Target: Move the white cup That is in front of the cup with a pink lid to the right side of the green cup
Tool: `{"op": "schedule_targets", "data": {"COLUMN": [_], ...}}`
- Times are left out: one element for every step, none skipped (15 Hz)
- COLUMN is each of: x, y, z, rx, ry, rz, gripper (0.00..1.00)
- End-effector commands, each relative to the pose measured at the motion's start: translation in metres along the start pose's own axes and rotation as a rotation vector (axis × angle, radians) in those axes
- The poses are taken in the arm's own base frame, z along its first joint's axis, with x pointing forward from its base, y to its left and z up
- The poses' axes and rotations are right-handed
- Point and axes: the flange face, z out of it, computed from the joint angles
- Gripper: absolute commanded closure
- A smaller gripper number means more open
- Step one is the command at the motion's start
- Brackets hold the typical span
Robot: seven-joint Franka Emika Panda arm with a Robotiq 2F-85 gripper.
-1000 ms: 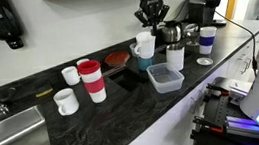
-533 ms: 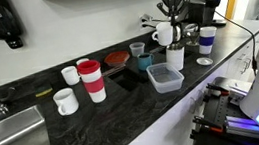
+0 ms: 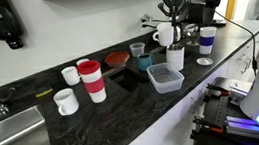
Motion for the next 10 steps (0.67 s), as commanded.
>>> {"op": "schedule_targets", "data": {"x": [0.022, 0.031, 0.042, 0.054, 0.066, 0.079, 0.09, 0.098, 0.106, 0.114], "y": [-0.004, -0.001, 0.004, 0.012, 0.019, 0.031, 0.045, 0.059, 0.075, 0.092], "z": [-0.008, -0.012, -0.017, -0.023, -0.027, -0.031, -0.033, -0.033, -0.032, -0.03], "rx": [0.055, 0.079, 0.104, 0.128, 0.15, 0.159, 0.162, 0.169, 0.172, 0.171], "ry": [-0.018, -0.019, -0.021, -0.022, -0.018, -0.019, -0.034, -0.061, -0.062, -0.073], "rz": [0.119, 0.167, 0.226, 0.283, 0.34, 0.398, 0.457, 0.509, 0.563, 0.604], "gripper": [1.0, 1.0, 1.0, 1.0, 1.0, 1.0, 1.0, 1.0, 1.0, 1.0]}}
